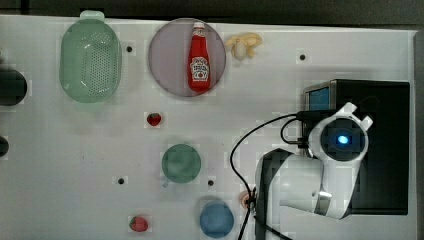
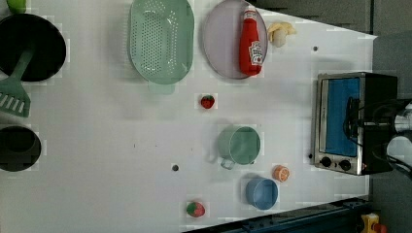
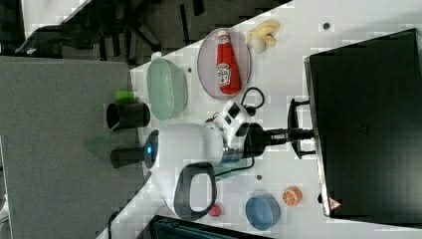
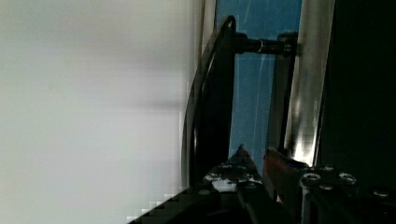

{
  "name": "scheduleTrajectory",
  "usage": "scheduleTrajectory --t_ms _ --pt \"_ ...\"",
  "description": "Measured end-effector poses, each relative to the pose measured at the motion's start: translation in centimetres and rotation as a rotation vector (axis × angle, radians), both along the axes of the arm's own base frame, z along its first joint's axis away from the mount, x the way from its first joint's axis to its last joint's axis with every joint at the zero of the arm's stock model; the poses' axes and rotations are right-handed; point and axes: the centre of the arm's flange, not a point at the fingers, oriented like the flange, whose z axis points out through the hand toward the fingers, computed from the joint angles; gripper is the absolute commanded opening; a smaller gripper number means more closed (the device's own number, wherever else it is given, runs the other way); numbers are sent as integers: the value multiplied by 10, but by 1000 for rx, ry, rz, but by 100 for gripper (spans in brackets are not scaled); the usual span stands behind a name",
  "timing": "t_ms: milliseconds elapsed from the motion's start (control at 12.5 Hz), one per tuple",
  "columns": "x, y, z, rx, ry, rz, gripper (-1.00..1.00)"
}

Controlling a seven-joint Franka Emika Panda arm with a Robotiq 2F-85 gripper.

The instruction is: Flap open oven.

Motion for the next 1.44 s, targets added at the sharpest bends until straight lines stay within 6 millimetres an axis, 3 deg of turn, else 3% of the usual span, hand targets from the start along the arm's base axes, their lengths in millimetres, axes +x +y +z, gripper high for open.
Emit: scheduleTrajectory --t_ms 400,640,880,1120,1440 --pt "17 65 -20 -125 28 14 -65" --pt "25 119 -54 -222 69 61 -65" --pt "23 171 -101 -347 89 82 -65" --pt "9 213 -164 -456 79 85 -65" --pt "-15 245 -231 -578 76 107 -65"
